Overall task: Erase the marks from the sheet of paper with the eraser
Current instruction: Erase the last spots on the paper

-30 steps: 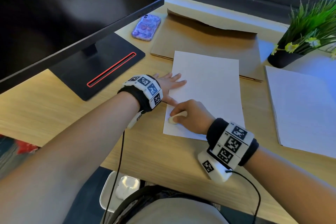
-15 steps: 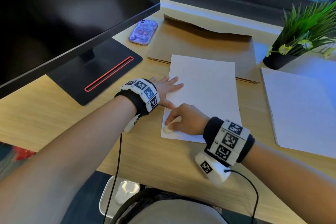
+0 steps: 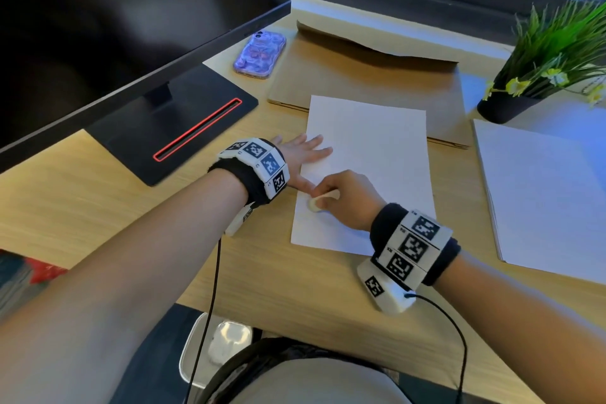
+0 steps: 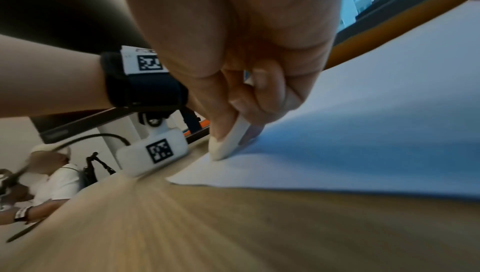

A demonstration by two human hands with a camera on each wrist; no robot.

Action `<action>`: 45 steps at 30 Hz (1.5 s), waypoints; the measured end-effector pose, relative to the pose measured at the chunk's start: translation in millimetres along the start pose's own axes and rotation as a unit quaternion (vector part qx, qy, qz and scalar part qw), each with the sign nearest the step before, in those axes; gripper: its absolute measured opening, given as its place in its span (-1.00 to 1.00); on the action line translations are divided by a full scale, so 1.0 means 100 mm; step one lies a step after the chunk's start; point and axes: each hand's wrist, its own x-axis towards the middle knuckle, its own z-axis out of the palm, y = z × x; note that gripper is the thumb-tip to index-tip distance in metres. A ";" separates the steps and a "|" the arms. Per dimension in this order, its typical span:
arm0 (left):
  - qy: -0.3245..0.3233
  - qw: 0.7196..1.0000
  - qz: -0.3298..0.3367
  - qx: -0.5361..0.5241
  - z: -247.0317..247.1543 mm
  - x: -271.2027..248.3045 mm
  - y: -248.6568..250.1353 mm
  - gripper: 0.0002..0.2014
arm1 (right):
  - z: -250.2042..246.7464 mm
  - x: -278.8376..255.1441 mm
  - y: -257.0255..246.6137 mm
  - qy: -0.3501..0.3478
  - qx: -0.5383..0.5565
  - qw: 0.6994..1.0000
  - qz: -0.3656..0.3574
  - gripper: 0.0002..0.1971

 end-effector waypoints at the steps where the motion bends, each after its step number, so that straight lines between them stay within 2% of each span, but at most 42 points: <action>1: -0.001 1.000 0.000 0.001 0.00 0.01 -0.01 -0.11 | 0.03 -0.04 0.01 -0.020 -0.004 1.000 -0.006 -0.88; 4: -0.006 1.000 -0.002 0.010 0.02 0.03 -0.02 -0.09 | 0.06 -0.14 0.00 -0.080 -0.033 0.996 -0.028 -0.84; 9: 0.000 1.000 -0.002 0.008 0.00 0.02 0.01 -0.10 | -0.05 0.02 -0.04 -0.003 0.009 1.000 0.005 -0.86; 15: -0.005 1.000 -0.005 0.019 0.02 0.05 -0.02 -0.09 | 0.04 -0.17 0.02 -0.085 -0.034 0.995 -0.029 -0.84; 18: -0.001 1.000 -0.006 0.025 0.02 0.06 -0.01 -0.10 | -0.05 -0.02 0.02 -0.019 0.001 1.000 0.004 -0.87; 20: 0.001 1.000 -0.003 0.020 0.01 0.05 0.00 -0.10 | -0.05 -0.02 0.02 -0.003 0.008 1.000 0.015 -0.89; 23: -0.006 1.000 -0.002 0.020 0.00 0.05 -0.02 -0.08 | 0.02 -0.16 0.04 -0.074 -0.029 0.997 -0.016 -0.86; 25: -0.009 1.000 -0.005 0.022 0.01 0.06 -0.02 -0.08 | 0.01 -0.17 0.02 -0.095 -0.039 0.994 -0.027 -0.84; 29: -0.002 1.000 -0.004 0.019 0.00 0.05 0.00 -0.10 | -0.06 0.00 -0.01 -0.009 0.000 1.000 0.010 -0.87; 30: -0.002 1.000 -0.003 0.018 0.00 0.05 0.00 -0.10 | -0.05 -0.02 -0.01 -0.007 -0.002 1.000 0.009 -0.87; 35: -0.005 1.000 -0.002 0.021 0.02 0.06 -0.03 -0.09 | 0.03 -0.20 0.04 -0.099 -0.035 0.994 -0.022 -0.86; 40: -0.004 1.000 -0.002 0.020 0.02 0.08 -0.02 -0.09 | -0.09 0.03 0.04 0.015 0.017 0.999 0.025 -0.87; 45: -0.013 1.000 -0.001 0.025 0.03 0.08 -0.04 -0.08 | 0.02 -0.17 0.06 -0.087 -0.048 0.995 -0.020 -0.85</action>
